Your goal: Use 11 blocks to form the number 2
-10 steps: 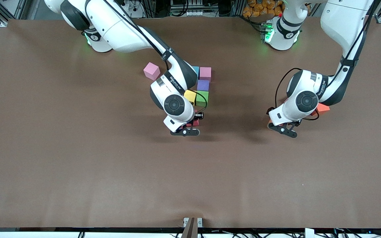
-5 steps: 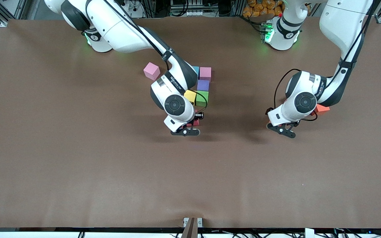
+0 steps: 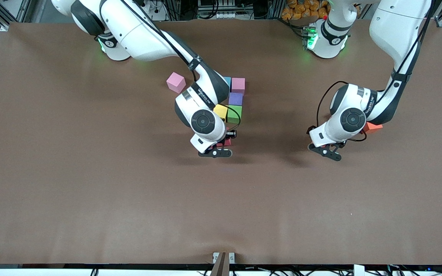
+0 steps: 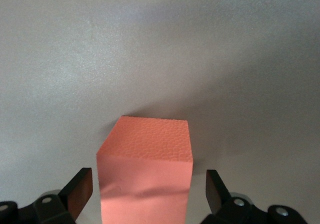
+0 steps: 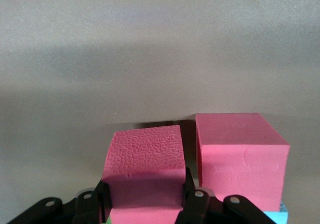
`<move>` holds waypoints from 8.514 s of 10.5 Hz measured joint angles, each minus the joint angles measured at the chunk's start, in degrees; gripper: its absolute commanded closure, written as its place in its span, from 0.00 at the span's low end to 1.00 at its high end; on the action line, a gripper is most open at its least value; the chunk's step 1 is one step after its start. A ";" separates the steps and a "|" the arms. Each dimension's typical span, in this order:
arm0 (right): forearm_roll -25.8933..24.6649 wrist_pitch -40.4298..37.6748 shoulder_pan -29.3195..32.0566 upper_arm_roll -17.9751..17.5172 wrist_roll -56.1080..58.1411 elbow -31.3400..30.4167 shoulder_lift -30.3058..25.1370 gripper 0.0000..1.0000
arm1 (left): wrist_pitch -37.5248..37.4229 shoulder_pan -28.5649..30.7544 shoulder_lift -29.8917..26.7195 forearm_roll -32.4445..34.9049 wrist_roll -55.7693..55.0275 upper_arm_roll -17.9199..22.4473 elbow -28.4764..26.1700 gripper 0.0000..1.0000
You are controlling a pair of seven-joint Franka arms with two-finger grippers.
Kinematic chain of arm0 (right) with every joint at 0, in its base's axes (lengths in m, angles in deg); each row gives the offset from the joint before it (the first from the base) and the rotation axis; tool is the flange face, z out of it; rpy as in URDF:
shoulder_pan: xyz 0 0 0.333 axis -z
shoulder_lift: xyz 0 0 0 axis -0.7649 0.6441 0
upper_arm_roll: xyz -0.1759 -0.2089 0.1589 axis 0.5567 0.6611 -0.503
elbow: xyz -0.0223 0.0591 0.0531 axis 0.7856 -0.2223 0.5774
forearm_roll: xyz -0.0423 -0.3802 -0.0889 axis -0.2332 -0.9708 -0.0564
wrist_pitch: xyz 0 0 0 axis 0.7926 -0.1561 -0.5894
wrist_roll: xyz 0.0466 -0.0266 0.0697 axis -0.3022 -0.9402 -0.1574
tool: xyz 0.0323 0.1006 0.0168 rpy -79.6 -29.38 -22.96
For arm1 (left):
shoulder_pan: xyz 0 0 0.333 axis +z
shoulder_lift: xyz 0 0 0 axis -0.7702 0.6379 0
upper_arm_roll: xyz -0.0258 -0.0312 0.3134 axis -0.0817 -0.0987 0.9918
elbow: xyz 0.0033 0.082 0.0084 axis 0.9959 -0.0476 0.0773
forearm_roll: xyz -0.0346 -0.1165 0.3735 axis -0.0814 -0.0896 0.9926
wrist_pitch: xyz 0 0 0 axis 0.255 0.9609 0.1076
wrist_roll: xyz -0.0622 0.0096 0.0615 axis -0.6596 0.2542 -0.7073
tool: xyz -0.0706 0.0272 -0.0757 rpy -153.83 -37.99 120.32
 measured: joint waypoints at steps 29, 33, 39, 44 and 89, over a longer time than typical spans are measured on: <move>-0.37 0.03 -0.59 0.15 -0.02 0.00 0.18 0.29 | -5.22 -0.06 -0.60 -0.62 -7.32 -2.26 8.51 0.38; -0.37 0.03 -0.60 0.15 -0.02 0.00 0.18 0.29 | -9.10 -0.05 -0.64 -2.29 -8.45 -2.60 12.32 0.38; -0.37 -0.07 -0.61 0.17 -0.02 0.25 0.18 0.29 | -12.24 -0.22 -0.67 -5.83 -28.79 -5.60 15.58 0.38; -0.37 -2.16 -1.02 0.17 -0.02 0.23 0.17 0.29 | -12.60 -0.72 -0.52 -5.86 -52.29 -9.18 15.74 0.38; -8.74 -26.44 43.45 1.36 48.82 -31.22 -58.94 0.00 | 10.86 -18.10 13.53 -5.90 -141.08 -9.47 17.77 0.44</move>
